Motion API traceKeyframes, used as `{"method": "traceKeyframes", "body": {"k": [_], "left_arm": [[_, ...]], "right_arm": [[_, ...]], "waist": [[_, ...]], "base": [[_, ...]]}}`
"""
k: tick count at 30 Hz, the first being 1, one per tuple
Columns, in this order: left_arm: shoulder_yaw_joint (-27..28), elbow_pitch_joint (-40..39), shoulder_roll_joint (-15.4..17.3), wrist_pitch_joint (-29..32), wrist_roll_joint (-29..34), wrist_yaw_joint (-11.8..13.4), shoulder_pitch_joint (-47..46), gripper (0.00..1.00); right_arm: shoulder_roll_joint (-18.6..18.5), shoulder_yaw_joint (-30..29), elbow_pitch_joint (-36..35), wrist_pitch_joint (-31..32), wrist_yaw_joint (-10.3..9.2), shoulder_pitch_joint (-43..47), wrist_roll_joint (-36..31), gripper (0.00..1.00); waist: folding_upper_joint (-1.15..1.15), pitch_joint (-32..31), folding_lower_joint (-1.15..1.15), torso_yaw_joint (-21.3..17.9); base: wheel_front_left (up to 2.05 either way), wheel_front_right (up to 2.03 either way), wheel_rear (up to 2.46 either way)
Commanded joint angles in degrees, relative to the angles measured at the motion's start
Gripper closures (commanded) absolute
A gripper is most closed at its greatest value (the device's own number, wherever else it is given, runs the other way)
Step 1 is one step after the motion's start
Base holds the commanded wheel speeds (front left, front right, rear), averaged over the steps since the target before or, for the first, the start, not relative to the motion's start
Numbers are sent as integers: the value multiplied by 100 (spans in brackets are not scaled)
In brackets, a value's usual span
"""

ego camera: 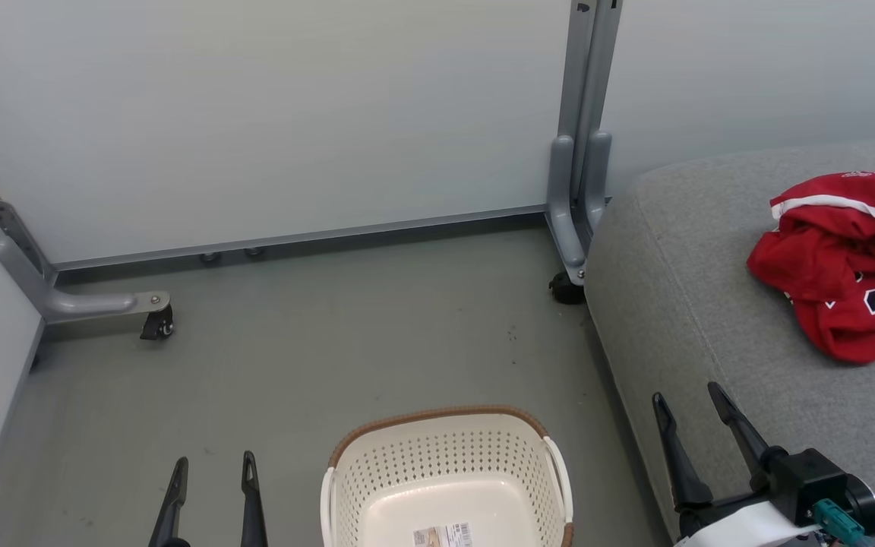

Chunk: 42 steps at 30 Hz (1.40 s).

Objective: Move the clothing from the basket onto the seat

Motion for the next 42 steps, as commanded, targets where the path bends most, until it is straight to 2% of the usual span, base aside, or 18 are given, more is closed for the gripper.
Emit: {"method": "traceKeyframes", "body": {"k": [1, 4, 5, 9, 27, 42], "left_arm": [[14, 7, 7, -2, 41, -20, 19, 0], [11, 38, 7, -2, 69, -31, -22, 0], [-5, 53, 0, 0, 22, -21, -1, 100], [-40, 210, -5, 7, -87, -26, 7, 100], [118, 493, 127, 385, -2225, -317, -499, 100], [248, 707, 186, 660, -3633, -524, -851, 100]], "right_arm": [[-10, 11, 4, -17, -8, -29, 32, 0], [-1, -3, 12, -17, -8, -86, 10, 0], [7, 3, 28, 1, 0, -16, 3, 100], [24, 12, 194, 20, 0, 62, 89, 100], [7, -184, 351, 432, -1, -270, 2135, 100], [21, -342, 457, 728, -2, -490, 3486, 100]], "waist": [[0, 12, 1, -23], [0, 18, 1, -55], [0, 16, 1, -51], [0, 21, 1, -50], [0, 111, 1, -1], [0, 184, 1, 40]], "base": [[0, 0, 0], [0, 0, 0], [0, 0, 0], [0, 0, 0], [0, 0, 0], [0, 0, 0]]}}
